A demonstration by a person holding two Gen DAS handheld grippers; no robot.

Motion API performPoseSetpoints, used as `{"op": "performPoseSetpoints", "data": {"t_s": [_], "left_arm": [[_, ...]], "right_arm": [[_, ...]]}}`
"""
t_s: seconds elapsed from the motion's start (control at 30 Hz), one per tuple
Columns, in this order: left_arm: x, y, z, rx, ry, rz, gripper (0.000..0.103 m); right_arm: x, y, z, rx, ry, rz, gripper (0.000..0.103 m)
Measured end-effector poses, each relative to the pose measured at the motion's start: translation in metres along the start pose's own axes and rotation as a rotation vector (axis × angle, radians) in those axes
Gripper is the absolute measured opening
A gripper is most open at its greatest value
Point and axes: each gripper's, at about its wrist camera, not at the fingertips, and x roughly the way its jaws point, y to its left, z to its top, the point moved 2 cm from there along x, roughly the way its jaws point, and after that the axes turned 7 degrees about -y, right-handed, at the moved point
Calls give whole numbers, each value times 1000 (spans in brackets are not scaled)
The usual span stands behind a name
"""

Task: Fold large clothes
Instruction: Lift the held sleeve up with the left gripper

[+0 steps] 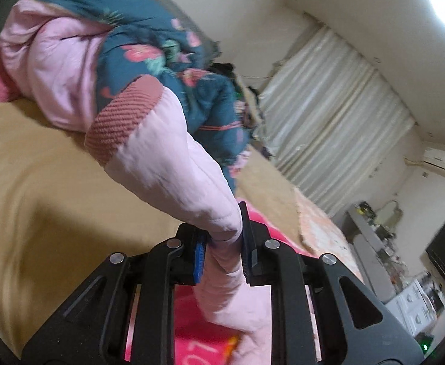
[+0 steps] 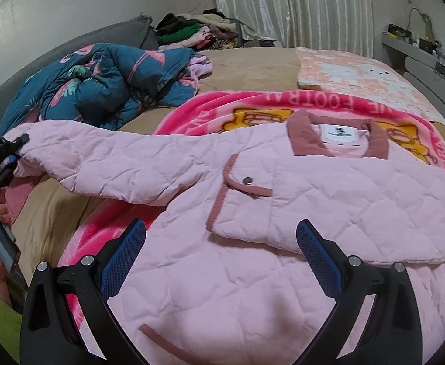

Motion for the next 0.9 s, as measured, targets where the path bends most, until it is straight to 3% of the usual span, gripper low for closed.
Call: {"op": "performPoseSetpoints", "data": {"t_s": [0.5,0.9], "left_arm": [[-27,-94,-23,153,1,-206,11],[-36,-145,-36,240,34,-242,11]], "right_arm": [[-41,-55,-14,64,-21,-48,99],[-78,-107,-19,128,-68,-58,99]]}}
